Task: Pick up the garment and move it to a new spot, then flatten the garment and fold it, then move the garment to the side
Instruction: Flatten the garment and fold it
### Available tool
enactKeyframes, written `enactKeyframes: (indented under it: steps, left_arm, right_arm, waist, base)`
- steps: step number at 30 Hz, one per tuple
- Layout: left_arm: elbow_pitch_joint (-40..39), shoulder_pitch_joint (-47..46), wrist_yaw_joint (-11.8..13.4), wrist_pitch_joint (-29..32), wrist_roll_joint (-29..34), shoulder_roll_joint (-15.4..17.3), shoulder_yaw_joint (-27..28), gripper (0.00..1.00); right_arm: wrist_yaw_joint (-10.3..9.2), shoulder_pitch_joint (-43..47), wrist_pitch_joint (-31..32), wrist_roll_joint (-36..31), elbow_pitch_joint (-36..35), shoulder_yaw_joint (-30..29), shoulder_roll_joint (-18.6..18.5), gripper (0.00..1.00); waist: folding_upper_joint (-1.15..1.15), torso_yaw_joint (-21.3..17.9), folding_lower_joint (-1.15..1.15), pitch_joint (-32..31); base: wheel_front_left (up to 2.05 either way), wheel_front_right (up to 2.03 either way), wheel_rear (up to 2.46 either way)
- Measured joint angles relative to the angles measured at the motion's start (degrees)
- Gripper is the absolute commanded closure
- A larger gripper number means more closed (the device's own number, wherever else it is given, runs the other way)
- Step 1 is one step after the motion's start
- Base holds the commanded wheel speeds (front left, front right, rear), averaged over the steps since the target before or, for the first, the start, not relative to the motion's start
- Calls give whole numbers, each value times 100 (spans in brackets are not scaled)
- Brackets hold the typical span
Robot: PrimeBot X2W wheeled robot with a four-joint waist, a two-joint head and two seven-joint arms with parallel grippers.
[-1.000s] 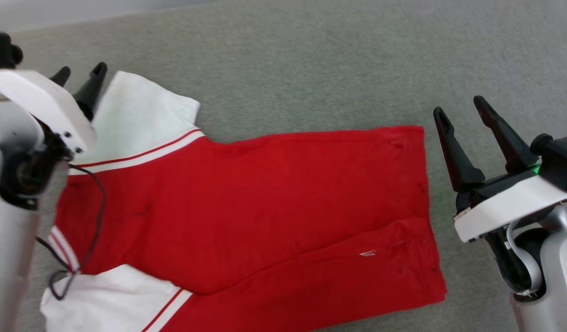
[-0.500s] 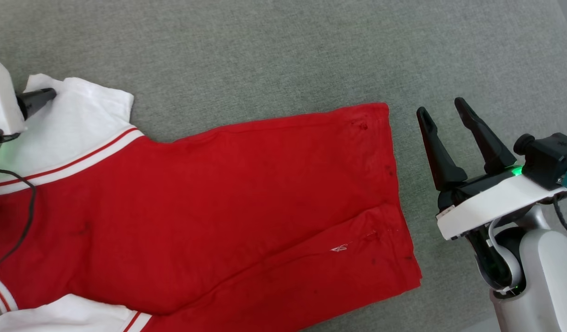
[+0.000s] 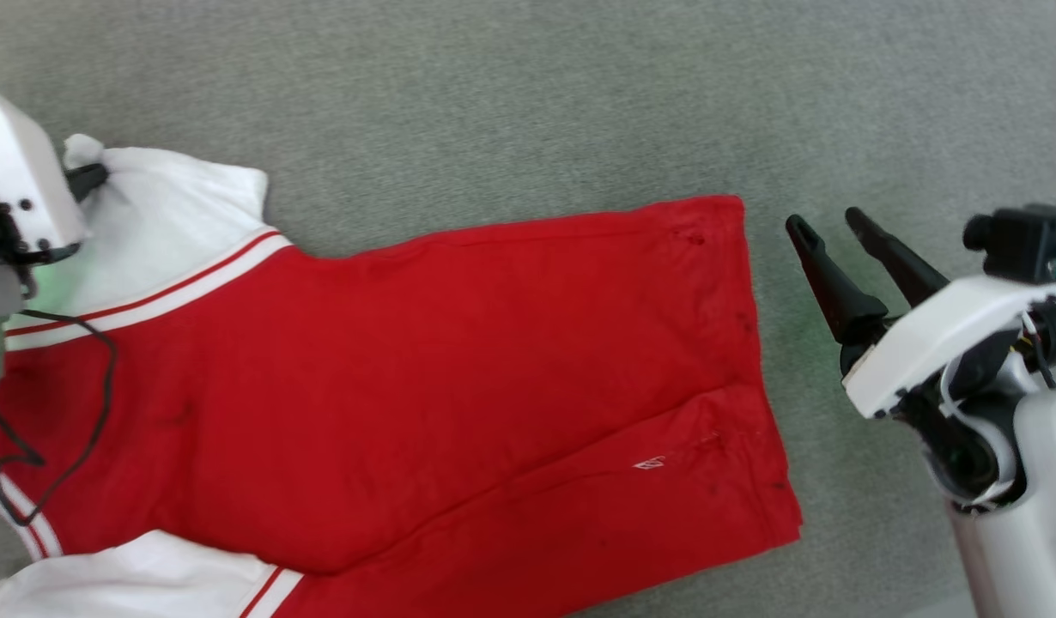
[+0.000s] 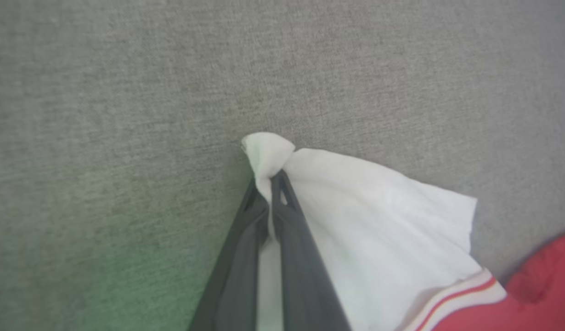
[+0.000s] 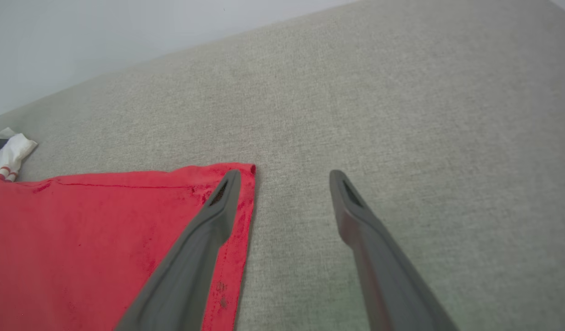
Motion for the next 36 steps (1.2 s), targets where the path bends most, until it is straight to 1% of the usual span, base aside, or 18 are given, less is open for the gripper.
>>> enactKeyframes:
  steps: [6,9,13,19,20,21,22,27,30,32,36]
  left_arm:
    - [-141,-136,-132,-285,114,-289,-170,100]
    - [-243,-224,-193,-397,165,-376,-243,100]
    - [-469,-293,-261,-477,165,-448,-276,100]
    - [-705,-299,-332,-588,203,-535,-365,100]
    - [-717,-297,-339,-599,203,-558,-381,100]
    - [-728,-293,-343,-621,203,-570,-392,100]
    - [-737,-286,-344,-644,203,-579,-399,100]
    - [-725,-192,-350,-821,203,-626,-398,100]
    - [-698,-106,-353,-1043,212,-636,-342,100]
    - [-688,-19,-387,-1203,200,-651,-285,100]
    - [-792,295,-421,-1545,153,-680,-198,100]
  right_arm:
    - [0,-456,1774,414,550,-292,-168,0]
    - [0,-695,2430,397,637,-412,-156,0]
    - [0,-961,3050,237,736,-580,-116,0]
    - [0,-1322,3684,-107,996,-740,-100,0]
    - [-1,-1368,3785,-115,1047,-762,-97,53]
    - [0,-1402,3882,-175,1091,-762,-103,83]
    - [-1,-1439,3978,-199,1124,-776,-107,100]
    - [0,-1489,4081,-267,1132,-702,-113,100]
    - [0,-1484,3882,-327,1065,-655,-178,100]
    - [0,-1470,3589,-354,933,-652,-188,100]
    - [0,-1282,3400,-336,865,-784,-225,100]
  waist:
    - [0,343,0,-66]
    - [0,550,0,-75]
    - [0,808,0,-37]
    - [0,1093,0,62]
    - [0,1128,0,69]
    - [0,1159,-1,71]
    - [0,1186,-1,67]
    - [0,1267,-1,-17]
    - [0,1298,-1,-126]
    - [0,1319,-1,-230]
    - [0,1366,-1,-504]
  base:
    - [0,0,0]
    - [0,0,0]
    - [0,0,0]
    - [0,0,0]
    - [0,0,0]
    - [0,0,0]
    - [0,0,0]
    - [0,0,0]
    - [0,0,0]
    - [0,0,0]
    - [0,0,0]
